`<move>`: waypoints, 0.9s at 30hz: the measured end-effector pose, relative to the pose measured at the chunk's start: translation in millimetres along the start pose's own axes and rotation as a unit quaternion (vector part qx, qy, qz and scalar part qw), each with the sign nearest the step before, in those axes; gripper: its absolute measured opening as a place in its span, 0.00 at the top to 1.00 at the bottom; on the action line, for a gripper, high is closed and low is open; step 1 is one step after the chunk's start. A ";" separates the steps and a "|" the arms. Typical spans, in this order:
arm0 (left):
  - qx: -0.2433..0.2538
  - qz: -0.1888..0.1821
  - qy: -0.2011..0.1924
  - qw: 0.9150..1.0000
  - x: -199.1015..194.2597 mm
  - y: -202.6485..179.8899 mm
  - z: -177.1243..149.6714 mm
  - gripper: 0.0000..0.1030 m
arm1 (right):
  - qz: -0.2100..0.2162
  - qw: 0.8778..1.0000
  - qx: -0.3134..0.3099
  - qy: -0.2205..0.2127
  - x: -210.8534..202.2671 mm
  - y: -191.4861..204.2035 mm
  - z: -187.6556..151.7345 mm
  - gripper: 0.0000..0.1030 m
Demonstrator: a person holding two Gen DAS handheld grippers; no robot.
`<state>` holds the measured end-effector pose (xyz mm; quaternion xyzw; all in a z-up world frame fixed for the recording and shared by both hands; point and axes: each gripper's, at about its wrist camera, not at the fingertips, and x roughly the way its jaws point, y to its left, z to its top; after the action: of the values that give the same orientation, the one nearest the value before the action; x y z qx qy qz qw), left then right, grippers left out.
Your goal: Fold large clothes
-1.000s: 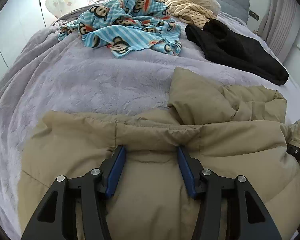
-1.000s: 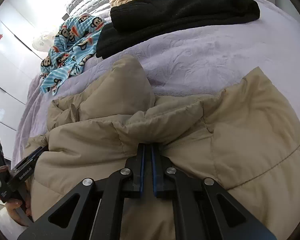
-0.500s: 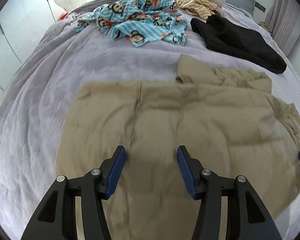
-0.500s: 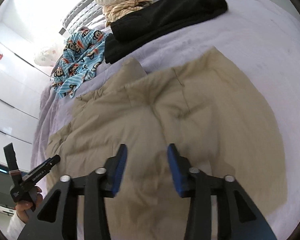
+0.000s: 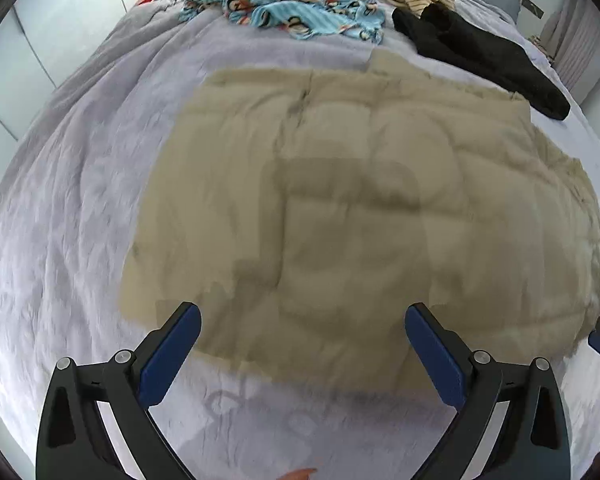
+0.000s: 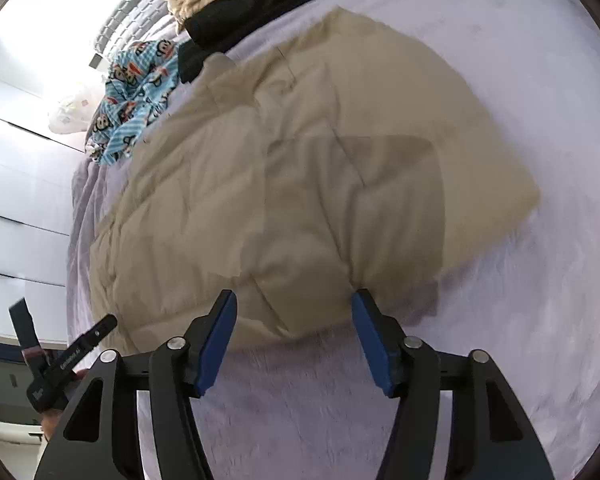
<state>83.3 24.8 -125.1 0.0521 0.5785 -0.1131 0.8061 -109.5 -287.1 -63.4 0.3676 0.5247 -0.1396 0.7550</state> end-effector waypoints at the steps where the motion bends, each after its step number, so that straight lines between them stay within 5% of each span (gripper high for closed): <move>1: -0.002 0.000 0.001 1.000 -0.6 1.4 -3.6 0.01 | 0.001 1.000 0.004 0.003 0.1 -2.3 -3.3 0.34; 10: -0.078 -0.044 0.031 0.996 5.8 41.3 -35.6 0.01 | 0.019 0.999 0.039 0.015 6.2 -22.9 -15.5 0.20; 14: -0.104 -0.018 0.019 0.994 5.4 59.1 -38.3 0.01 | 0.042 0.996 0.075 0.005 6.9 -37.3 -12.4 0.16; 17: -0.129 -0.039 0.019 0.991 6.7 72.5 -38.0 0.01 | 0.055 0.995 0.088 -0.002 7.7 -44.2 -9.6 0.12; 19: -0.153 -0.057 0.024 0.986 10.1 80.5 -39.7 0.01 | 0.065 0.993 0.099 -0.001 10.4 -48.2 -8.4 0.00; 24: -0.204 -0.125 0.033 0.970 22.7 89.9 -43.8 0.01 | 0.097 0.984 0.151 -0.005 19.9 -63.6 -7.3 0.00; 27: -0.239 -0.211 0.055 0.946 41.9 93.0 -46.4 0.01 | 0.116 0.978 0.176 -0.009 23.3 -72.4 -5.4 0.00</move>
<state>75.9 119.8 -184.1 -0.2595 0.6300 -0.1356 0.7193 -146.8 -329.3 -114.8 0.5514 0.4387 -0.1448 0.6946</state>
